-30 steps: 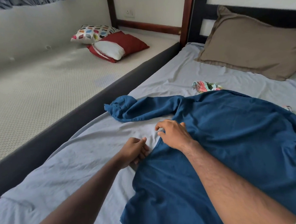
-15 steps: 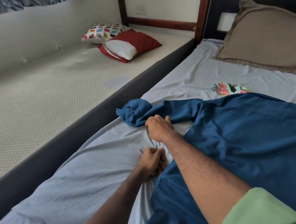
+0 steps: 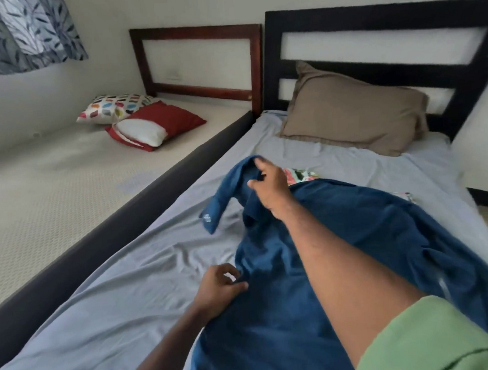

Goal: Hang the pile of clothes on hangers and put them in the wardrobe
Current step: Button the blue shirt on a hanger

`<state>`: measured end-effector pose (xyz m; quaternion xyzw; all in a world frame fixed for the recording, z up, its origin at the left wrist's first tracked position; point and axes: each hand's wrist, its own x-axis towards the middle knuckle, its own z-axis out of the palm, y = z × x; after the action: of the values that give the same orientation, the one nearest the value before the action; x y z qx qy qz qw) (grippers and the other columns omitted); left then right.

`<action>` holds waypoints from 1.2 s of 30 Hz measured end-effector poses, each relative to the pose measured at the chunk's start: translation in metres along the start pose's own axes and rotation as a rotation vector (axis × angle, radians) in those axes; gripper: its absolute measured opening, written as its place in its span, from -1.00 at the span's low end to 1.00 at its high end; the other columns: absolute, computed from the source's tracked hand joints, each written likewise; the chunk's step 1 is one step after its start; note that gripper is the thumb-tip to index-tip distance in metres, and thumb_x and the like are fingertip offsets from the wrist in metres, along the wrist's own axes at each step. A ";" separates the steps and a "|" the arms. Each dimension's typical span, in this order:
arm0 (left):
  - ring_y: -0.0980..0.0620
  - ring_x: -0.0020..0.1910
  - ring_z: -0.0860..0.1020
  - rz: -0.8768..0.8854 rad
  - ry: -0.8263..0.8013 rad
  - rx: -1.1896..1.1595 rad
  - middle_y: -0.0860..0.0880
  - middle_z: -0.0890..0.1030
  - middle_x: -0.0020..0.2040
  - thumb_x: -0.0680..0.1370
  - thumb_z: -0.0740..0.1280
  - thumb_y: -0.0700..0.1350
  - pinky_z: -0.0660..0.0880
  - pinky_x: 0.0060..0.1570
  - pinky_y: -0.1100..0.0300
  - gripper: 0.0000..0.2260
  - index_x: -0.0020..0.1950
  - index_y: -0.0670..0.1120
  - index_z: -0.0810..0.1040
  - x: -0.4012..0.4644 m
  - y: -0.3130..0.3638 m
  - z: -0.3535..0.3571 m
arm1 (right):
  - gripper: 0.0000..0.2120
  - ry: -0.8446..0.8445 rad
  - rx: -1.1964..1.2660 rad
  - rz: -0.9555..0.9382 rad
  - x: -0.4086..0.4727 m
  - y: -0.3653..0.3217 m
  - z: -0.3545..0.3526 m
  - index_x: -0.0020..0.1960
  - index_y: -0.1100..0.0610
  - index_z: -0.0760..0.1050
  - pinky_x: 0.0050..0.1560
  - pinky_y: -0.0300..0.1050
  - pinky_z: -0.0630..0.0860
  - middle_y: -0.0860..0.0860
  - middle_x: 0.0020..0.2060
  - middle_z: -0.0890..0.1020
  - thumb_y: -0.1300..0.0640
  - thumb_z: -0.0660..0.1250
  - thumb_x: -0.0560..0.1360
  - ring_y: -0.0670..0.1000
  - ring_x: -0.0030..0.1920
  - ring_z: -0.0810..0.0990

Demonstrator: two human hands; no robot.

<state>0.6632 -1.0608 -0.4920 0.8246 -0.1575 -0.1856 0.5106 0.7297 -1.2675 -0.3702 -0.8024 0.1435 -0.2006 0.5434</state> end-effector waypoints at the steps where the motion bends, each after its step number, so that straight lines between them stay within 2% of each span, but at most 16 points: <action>1: 0.17 -0.50 0.43 0.040 -0.007 0.043 -0.01 0.57 -0.46 0.33 0.56 -0.13 0.39 -0.35 0.19 -0.83 -0.21 -0.05 0.59 0.002 0.010 0.006 | -0.34 0.071 0.079 0.016 0.003 0.002 -0.022 0.53 0.14 0.37 0.40 -0.03 0.47 0.01 0.41 0.53 0.32 0.45 0.47 0.03 0.33 0.55; 2: 0.20 -0.51 0.41 0.093 -0.028 0.092 0.03 0.55 -0.48 0.33 0.54 -0.10 0.38 -0.36 0.20 -0.84 -0.23 0.00 0.57 0.005 0.020 0.014 | -0.32 0.160 0.165 0.031 0.006 0.006 -0.049 0.53 0.10 0.37 0.22 0.06 0.61 -0.02 0.32 0.59 0.31 0.45 0.45 0.03 0.19 0.64; 4: 0.22 -0.50 0.42 0.206 -0.062 0.176 0.09 0.51 -0.49 0.29 0.51 0.00 0.35 -0.37 0.28 -0.82 -0.27 0.08 0.52 0.004 0.037 0.032 | -0.30 0.331 0.308 0.066 0.010 0.021 -0.107 0.53 0.04 0.37 -0.13 0.03 0.67 -0.04 0.19 0.65 0.31 0.44 0.44 0.03 -0.03 0.69; 7: 0.20 -0.43 0.44 0.291 -0.129 0.246 0.11 0.52 -0.42 0.27 0.52 0.07 0.35 -0.35 0.30 -0.77 -0.29 0.08 0.49 -0.005 0.062 0.062 | -0.22 0.639 0.377 0.077 0.000 0.051 -0.191 0.53 -0.04 0.37 0.03 0.04 0.68 0.00 0.31 0.60 0.21 0.47 0.34 0.02 0.12 0.68; 10: 0.16 -0.39 0.45 0.287 -0.205 0.282 0.08 0.55 -0.35 0.31 0.57 0.00 0.43 -0.30 0.24 -0.77 -0.27 0.07 0.51 -0.014 0.069 0.091 | -0.18 0.823 0.232 0.232 -0.030 0.091 -0.253 0.57 -0.10 0.27 0.11 0.01 0.66 -0.01 0.41 0.51 0.26 0.44 0.39 0.05 0.25 0.61; 12: 0.10 -0.31 0.53 0.284 -0.245 0.334 0.03 0.61 -0.27 0.32 0.56 -0.02 0.53 -0.22 0.10 -0.78 -0.26 0.08 0.52 -0.020 0.067 0.105 | -0.20 0.770 0.111 0.412 -0.055 0.113 -0.275 0.58 -0.12 0.24 0.17 0.15 0.63 0.04 0.42 0.49 0.34 0.39 0.44 0.11 0.23 0.60; 16: 0.07 -0.19 0.57 0.274 -0.305 0.449 0.02 0.64 -0.18 0.34 0.55 0.01 0.55 -0.10 0.05 -0.78 -0.20 0.10 0.51 -0.030 0.069 0.122 | -0.47 0.543 -0.100 0.662 -0.096 0.147 -0.280 0.38 0.19 0.46 0.04 0.23 0.66 0.19 0.14 0.62 0.37 0.42 0.44 0.14 -0.13 0.60; 18: 0.08 -0.16 0.56 0.278 -0.303 0.501 0.05 0.62 -0.16 0.36 0.55 -0.01 0.54 -0.07 0.06 -0.78 -0.11 0.07 0.54 -0.036 0.072 0.123 | -0.58 0.563 -0.285 0.731 -0.112 0.148 -0.274 0.25 0.28 0.52 0.10 0.22 0.63 0.25 0.14 0.64 0.28 0.43 0.40 0.23 0.00 0.63; 21: 0.09 -0.15 0.54 0.262 -0.271 0.557 0.11 0.55 -0.15 0.38 0.56 0.01 0.51 -0.08 0.15 -0.71 0.03 0.03 0.58 -0.045 0.074 0.116 | -0.56 0.672 -0.432 0.653 -0.138 0.126 -0.246 0.29 0.22 0.47 0.14 0.21 0.53 0.22 0.31 0.48 0.27 0.40 0.42 0.35 0.26 0.48; 23: 0.15 -0.20 0.50 0.250 -0.241 0.569 0.15 0.52 -0.18 0.36 0.58 0.05 0.43 -0.15 0.23 -0.66 0.06 0.04 0.58 -0.054 0.076 0.107 | -0.61 0.702 -0.429 0.472 -0.163 0.108 -0.218 0.23 0.13 0.48 0.07 0.17 0.53 0.15 0.25 0.52 0.31 0.37 0.42 0.32 0.22 0.48; 25: 0.16 -0.23 0.50 0.248 -0.215 0.595 0.17 0.51 -0.21 0.35 0.59 0.08 0.41 -0.17 0.25 -0.66 0.04 0.05 0.59 -0.064 0.077 0.096 | -0.77 0.574 -0.417 0.316 -0.185 0.101 -0.181 0.09 0.07 0.51 -0.03 0.05 0.53 0.12 0.02 0.64 0.26 0.35 0.45 0.27 0.08 0.58; 27: 0.10 -0.19 0.51 0.243 -0.202 0.643 0.17 0.51 -0.22 0.36 0.58 0.09 0.44 -0.16 0.21 -0.68 0.02 0.06 0.59 -0.075 0.077 0.084 | -0.86 0.330 -0.304 0.306 -0.204 0.099 -0.143 0.05 -0.05 0.49 -0.14 0.09 0.61 0.07 -0.14 0.67 0.06 0.34 0.50 0.23 -0.08 0.65; 28: 0.09 -0.18 0.51 0.242 -0.199 0.672 0.17 0.51 -0.24 0.36 0.57 0.09 0.44 -0.16 0.20 -0.69 0.00 0.07 0.58 -0.081 0.077 0.077 | -0.84 0.205 -0.233 0.333 -0.211 0.096 -0.127 0.09 -0.12 0.47 -0.25 0.11 0.64 0.04 -0.17 0.66 -0.04 0.33 0.51 0.19 -0.16 0.68; 30: 0.09 -0.16 0.51 0.220 -0.218 0.747 0.18 0.53 -0.25 0.34 0.55 0.13 0.44 -0.18 0.17 -0.70 -0.05 0.12 0.52 -0.093 0.074 0.060 | -0.79 -0.006 -0.122 0.431 -0.224 0.088 -0.102 0.17 -0.19 0.47 -0.47 -0.05 0.58 -0.01 -0.13 0.63 -0.14 0.27 0.56 0.10 -0.26 0.71; 33: 0.08 -0.08 0.51 0.167 -0.320 0.915 0.17 0.60 -0.17 0.31 0.47 0.15 0.52 -0.10 0.09 -0.70 -0.04 0.15 0.49 -0.114 0.066 0.030 | -0.76 -0.072 -0.139 0.446 -0.235 0.083 -0.082 -0.01 0.04 0.63 -0.50 -0.07 0.59 0.04 -0.16 0.65 -0.08 0.27 0.56 0.11 -0.15 0.70; 36: 0.08 -0.14 0.52 0.173 -0.392 0.927 0.16 0.58 -0.22 0.33 0.43 -0.01 0.54 -0.13 0.12 -0.81 -0.13 0.16 0.47 -0.136 0.061 0.007 | -0.82 0.076 -0.037 0.462 -0.241 0.083 -0.074 -0.17 0.17 0.68 -0.39 0.02 0.67 0.08 -0.22 0.67 0.11 0.36 0.50 0.11 -0.07 0.67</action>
<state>0.5356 -1.0312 -0.4205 0.8980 -0.3840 -0.2046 0.0655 0.4814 -1.2501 -0.4632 -0.7500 0.3473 -0.0984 0.5542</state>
